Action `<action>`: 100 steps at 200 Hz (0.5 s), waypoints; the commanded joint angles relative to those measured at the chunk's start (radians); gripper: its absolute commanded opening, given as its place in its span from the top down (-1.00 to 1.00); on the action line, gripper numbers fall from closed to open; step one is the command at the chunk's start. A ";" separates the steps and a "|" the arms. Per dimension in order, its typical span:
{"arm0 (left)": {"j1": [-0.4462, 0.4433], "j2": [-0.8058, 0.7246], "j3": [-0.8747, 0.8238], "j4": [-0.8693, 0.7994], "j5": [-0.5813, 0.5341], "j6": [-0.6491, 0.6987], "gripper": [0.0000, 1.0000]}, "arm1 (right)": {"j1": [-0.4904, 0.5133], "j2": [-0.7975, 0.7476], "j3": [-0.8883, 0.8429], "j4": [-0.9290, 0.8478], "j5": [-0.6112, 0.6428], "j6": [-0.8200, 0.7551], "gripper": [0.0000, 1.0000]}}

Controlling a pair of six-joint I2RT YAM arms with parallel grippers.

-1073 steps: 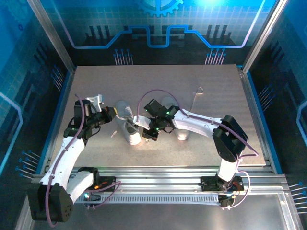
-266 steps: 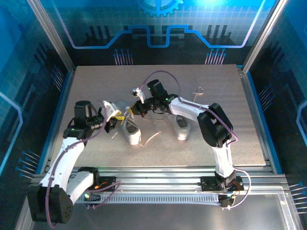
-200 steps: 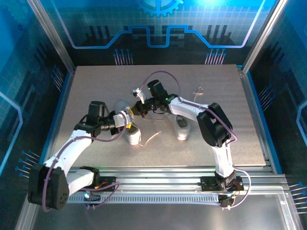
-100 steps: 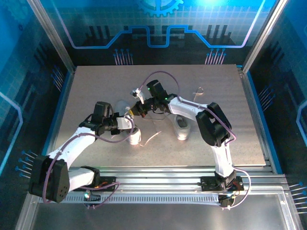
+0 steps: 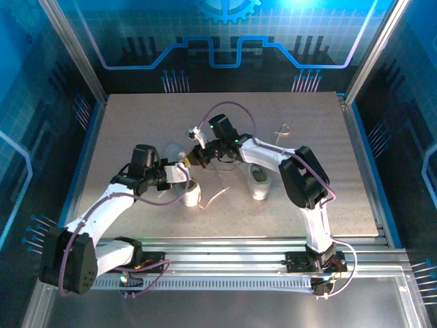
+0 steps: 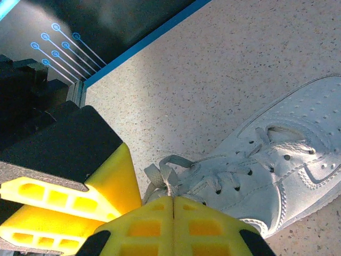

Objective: Tie the shoes

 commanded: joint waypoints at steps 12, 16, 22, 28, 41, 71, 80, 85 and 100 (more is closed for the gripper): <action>-0.005 -0.004 0.008 -0.030 0.018 0.040 0.38 | -0.014 0.005 0.018 -0.029 -0.025 -0.022 1.00; -0.006 -0.003 0.008 -0.031 0.017 0.046 0.37 | -0.015 0.006 0.018 -0.029 -0.025 -0.022 1.00; -0.009 0.000 0.008 -0.033 0.016 0.051 0.36 | -0.015 0.006 0.018 -0.029 -0.025 -0.022 1.00; -0.012 0.003 0.009 -0.037 0.013 0.059 0.36 | -0.014 0.007 0.020 -0.029 -0.025 -0.022 1.00; -0.024 0.010 0.010 -0.043 -0.002 0.081 0.31 | -0.015 0.009 0.024 -0.032 -0.025 -0.023 1.00; -0.039 0.021 0.007 -0.050 -0.026 0.111 0.28 | -0.014 0.014 0.032 -0.037 -0.027 -0.024 1.00; -0.044 0.025 0.005 -0.047 -0.037 0.116 0.28 | -0.014 0.015 0.033 -0.037 -0.026 -0.023 1.00; -0.047 0.026 0.005 -0.044 -0.042 0.118 0.29 | -0.015 0.015 0.033 -0.036 -0.026 -0.024 1.00; -0.057 0.035 0.004 -0.038 -0.056 0.122 0.31 | -0.014 0.016 0.034 -0.039 -0.027 -0.023 1.00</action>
